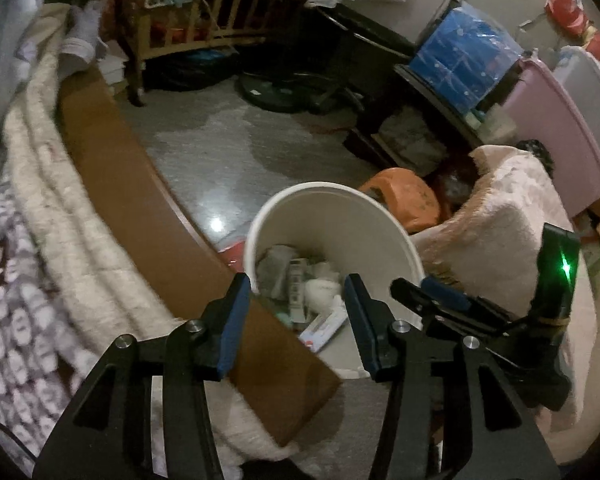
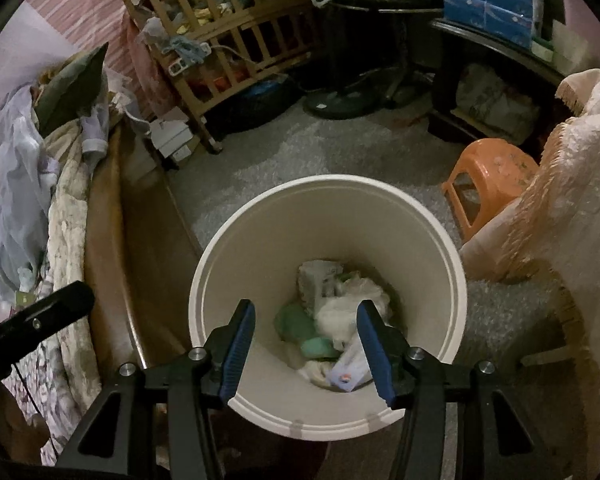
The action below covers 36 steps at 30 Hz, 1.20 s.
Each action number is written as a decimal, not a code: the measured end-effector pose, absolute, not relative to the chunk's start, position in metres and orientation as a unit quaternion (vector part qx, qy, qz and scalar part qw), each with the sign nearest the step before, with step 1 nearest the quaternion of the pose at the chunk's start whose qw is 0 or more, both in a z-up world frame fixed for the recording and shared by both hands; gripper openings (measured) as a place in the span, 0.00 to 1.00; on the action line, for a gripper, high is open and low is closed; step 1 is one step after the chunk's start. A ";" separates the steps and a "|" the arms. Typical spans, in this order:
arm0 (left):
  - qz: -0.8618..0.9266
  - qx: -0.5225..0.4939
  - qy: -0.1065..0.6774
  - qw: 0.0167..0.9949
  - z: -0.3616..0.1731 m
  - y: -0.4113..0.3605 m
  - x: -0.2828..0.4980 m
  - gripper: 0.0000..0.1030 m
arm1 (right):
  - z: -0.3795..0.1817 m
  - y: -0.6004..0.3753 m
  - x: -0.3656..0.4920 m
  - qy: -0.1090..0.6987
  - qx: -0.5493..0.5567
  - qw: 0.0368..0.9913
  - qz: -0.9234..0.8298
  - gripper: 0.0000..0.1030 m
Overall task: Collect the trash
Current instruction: 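Open both tools over the white bucket to drop toy and box, then move both open tools back over the bed toward the wipe packets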
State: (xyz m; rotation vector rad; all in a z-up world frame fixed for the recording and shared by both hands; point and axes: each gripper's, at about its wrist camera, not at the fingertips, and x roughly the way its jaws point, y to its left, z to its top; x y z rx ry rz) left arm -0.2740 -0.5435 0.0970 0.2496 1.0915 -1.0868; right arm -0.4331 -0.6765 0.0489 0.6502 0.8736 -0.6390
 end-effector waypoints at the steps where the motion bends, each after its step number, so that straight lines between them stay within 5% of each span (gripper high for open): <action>1: -0.485 0.115 0.491 0.714 0.097 -0.541 -0.272 0.45 | 0.049 -0.675 -0.432 0.410 0.302 0.808 -0.297 0.49; 36: -0.266 0.076 0.470 0.838 0.091 -0.315 -0.160 0.46 | 0.090 -0.497 -0.282 0.432 0.196 0.869 -0.140 0.52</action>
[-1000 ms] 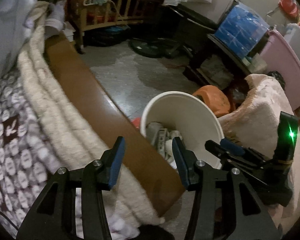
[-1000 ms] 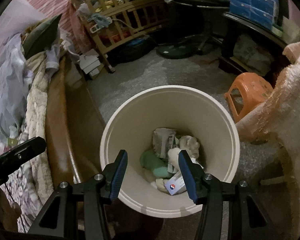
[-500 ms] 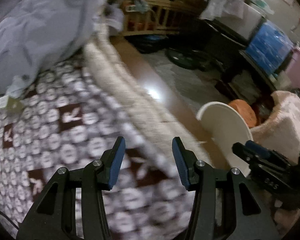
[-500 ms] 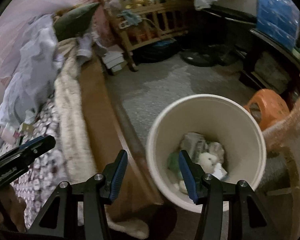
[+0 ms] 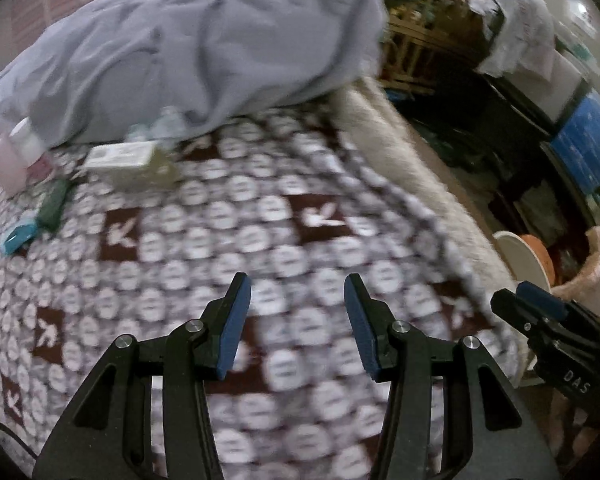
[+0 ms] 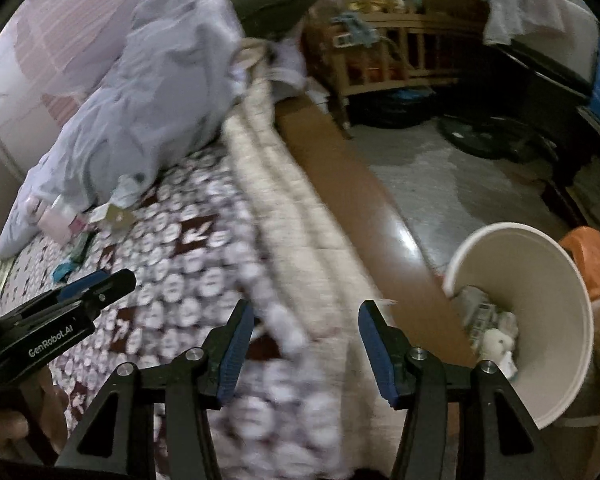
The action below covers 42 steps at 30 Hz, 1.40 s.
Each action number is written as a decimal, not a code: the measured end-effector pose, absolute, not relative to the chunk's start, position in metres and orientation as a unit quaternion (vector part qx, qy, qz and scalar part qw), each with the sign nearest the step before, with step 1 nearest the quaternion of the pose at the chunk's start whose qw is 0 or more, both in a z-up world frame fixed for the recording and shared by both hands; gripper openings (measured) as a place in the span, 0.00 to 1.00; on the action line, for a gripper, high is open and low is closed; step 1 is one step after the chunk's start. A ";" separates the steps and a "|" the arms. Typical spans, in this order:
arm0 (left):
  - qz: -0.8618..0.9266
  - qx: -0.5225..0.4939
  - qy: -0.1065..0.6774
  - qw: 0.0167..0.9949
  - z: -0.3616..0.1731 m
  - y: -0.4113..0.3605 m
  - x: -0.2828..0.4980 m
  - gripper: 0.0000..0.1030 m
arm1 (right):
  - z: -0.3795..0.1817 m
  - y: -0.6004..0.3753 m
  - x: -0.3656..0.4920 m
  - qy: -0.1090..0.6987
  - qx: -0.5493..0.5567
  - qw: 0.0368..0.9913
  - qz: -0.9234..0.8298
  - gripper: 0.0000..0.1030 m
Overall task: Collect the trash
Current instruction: 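Move both open tools back over the bed toward the wipe packets, then grasp the blue wipe packet with the left tool while the right tool grasps the green packet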
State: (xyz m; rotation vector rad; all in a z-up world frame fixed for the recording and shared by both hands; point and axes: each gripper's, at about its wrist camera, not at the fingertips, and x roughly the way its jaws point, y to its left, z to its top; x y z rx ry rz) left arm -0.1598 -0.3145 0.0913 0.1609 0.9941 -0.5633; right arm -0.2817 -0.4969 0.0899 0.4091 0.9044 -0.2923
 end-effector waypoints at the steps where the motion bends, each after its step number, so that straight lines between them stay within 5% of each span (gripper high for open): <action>1: -0.260 0.074 0.471 0.840 0.091 -0.306 -0.158 0.46 | 0.090 -0.490 -0.277 0.434 0.191 0.870 -0.134 0.52; 22: -0.104 0.014 0.498 0.861 0.079 -0.084 -0.036 0.46 | 0.065 -0.346 -0.167 0.492 0.111 0.863 0.009 0.56; 25: -0.102 0.038 0.488 0.866 0.077 -0.067 -0.011 0.52 | 0.062 -0.328 -0.151 0.497 0.100 0.862 0.023 0.56; 38: -0.176 0.156 0.493 0.837 0.039 -0.065 0.056 0.54 | 0.051 -0.267 -0.068 0.509 0.090 0.853 0.070 0.57; 42: -0.182 0.121 0.502 0.837 0.034 -0.053 0.060 0.34 | 0.047 -0.245 -0.038 0.511 0.088 0.851 0.079 0.57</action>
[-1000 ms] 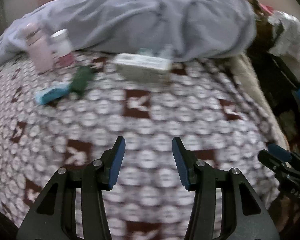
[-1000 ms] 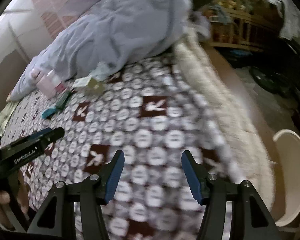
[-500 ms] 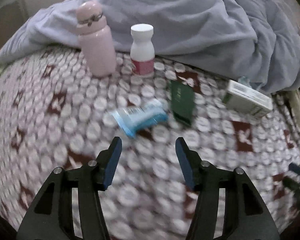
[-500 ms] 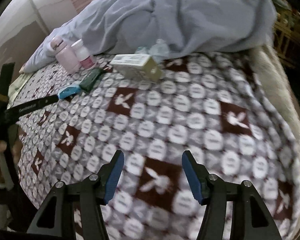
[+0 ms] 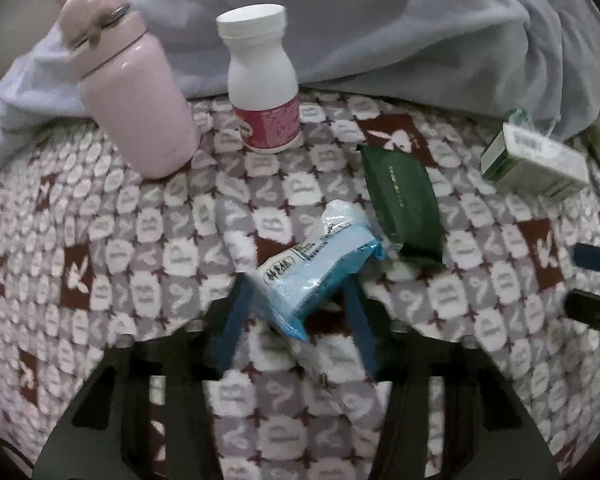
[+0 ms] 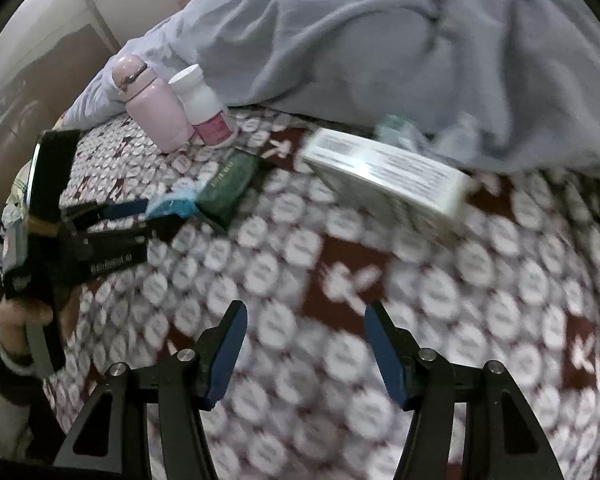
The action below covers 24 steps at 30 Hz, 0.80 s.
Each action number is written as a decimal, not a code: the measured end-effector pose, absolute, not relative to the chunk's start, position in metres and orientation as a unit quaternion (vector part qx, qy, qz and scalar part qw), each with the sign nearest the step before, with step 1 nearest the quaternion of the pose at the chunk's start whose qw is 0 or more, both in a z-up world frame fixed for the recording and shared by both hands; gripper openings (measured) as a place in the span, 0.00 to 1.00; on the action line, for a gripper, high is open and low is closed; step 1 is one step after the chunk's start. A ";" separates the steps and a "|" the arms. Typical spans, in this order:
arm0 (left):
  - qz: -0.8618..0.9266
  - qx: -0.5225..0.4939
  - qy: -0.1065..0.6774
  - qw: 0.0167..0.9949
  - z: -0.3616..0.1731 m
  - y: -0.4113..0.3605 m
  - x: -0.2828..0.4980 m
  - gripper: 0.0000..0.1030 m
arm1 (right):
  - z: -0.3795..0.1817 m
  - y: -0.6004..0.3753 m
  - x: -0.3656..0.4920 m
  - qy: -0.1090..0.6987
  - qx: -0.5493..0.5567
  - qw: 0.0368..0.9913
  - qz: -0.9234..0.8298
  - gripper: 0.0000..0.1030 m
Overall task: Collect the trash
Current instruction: 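Grasp the blue wipe packet with the left tool while the right tool grasps the green packet, then carry the blue and green packets over the white bucket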
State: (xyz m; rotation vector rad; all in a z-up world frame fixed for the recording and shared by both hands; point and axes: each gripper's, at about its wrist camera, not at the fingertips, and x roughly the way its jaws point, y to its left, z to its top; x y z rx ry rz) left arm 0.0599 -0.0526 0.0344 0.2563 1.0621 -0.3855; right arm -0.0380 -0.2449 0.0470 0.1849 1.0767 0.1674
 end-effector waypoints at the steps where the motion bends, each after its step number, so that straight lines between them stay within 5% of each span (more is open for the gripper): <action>1: -0.179 0.111 0.502 0.839 0.037 -0.048 0.060 0.31 | 0.046 -0.239 -0.031 0.512 0.089 0.850 0.084 0.57; 15: -0.116 0.032 0.474 0.872 0.062 0.017 0.029 0.29 | 0.015 -0.172 0.080 0.517 0.112 0.844 0.086 0.56; 20: -0.122 0.025 0.474 0.872 0.062 0.008 0.019 0.29 | 0.020 -0.174 0.065 0.506 0.089 0.853 0.092 0.31; 24: -0.131 0.023 0.465 0.875 0.069 -0.005 0.005 0.29 | 0.037 -0.184 0.031 0.492 0.074 0.861 0.108 0.29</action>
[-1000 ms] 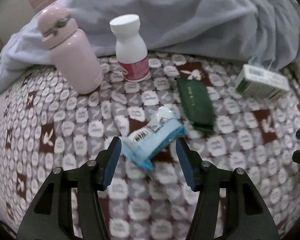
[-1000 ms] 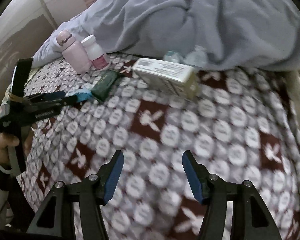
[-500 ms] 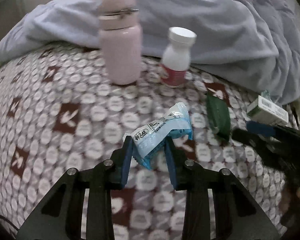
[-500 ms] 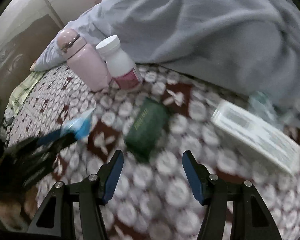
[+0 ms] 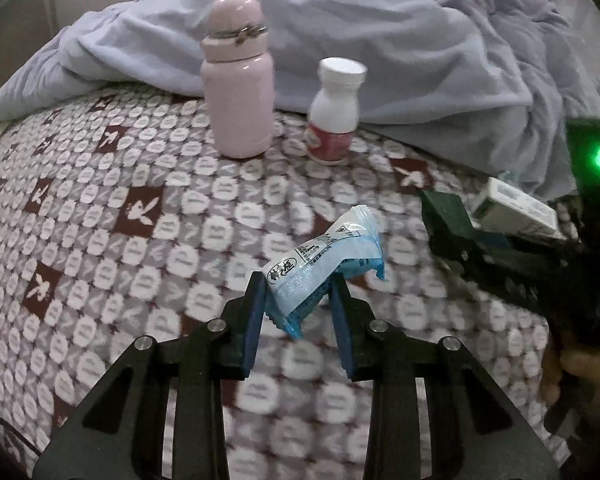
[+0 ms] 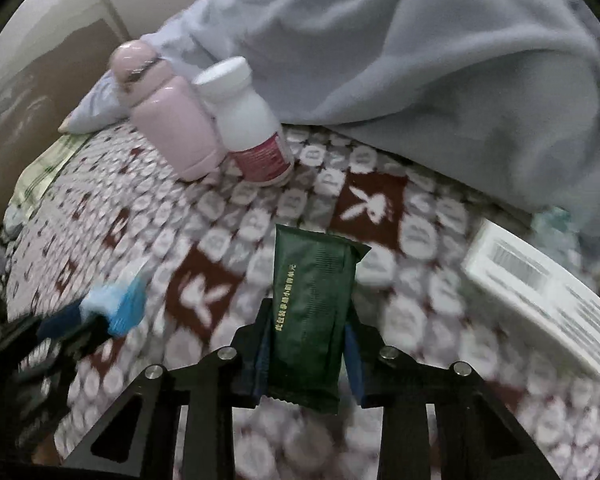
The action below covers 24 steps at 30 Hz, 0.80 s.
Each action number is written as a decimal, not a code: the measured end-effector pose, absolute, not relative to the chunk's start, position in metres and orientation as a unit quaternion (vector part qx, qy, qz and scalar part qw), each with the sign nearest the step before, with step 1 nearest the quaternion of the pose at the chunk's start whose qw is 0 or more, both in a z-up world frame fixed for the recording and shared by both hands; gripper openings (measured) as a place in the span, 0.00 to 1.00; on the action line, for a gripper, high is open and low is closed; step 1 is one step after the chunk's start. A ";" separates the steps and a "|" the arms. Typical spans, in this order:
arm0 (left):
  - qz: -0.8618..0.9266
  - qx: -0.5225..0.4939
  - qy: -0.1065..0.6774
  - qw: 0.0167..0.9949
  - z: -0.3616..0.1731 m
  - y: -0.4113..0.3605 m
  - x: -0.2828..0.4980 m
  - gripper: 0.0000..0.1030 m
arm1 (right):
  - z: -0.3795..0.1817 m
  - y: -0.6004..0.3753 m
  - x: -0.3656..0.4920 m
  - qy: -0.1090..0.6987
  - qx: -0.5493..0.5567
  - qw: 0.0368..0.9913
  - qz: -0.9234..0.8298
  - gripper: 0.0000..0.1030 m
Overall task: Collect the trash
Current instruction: 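Carry the blue and green packets over the white bucket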
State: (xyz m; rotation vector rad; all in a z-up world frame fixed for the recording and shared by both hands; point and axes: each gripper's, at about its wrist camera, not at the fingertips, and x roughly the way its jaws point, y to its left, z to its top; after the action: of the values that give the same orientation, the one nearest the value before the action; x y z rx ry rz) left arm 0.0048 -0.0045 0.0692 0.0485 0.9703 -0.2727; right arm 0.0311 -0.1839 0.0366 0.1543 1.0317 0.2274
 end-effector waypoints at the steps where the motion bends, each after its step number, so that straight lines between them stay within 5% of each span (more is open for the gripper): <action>1: -0.135 0.024 0.463 0.876 0.071 -0.009 -0.001 0.29 | 0.041 -0.186 0.022 0.488 0.069 0.863 0.111 0.29; 24: -0.194 0.047 0.457 0.867 0.093 -0.140 -0.118 0.29 | 0.083 -0.305 -0.178 0.456 0.083 0.885 0.040 0.29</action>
State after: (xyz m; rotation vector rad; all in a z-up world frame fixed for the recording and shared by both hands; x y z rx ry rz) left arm -0.1178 -0.1398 0.0931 0.0974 0.9569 -0.4061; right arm -0.1785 -0.3055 0.0834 0.1724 0.9477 0.0837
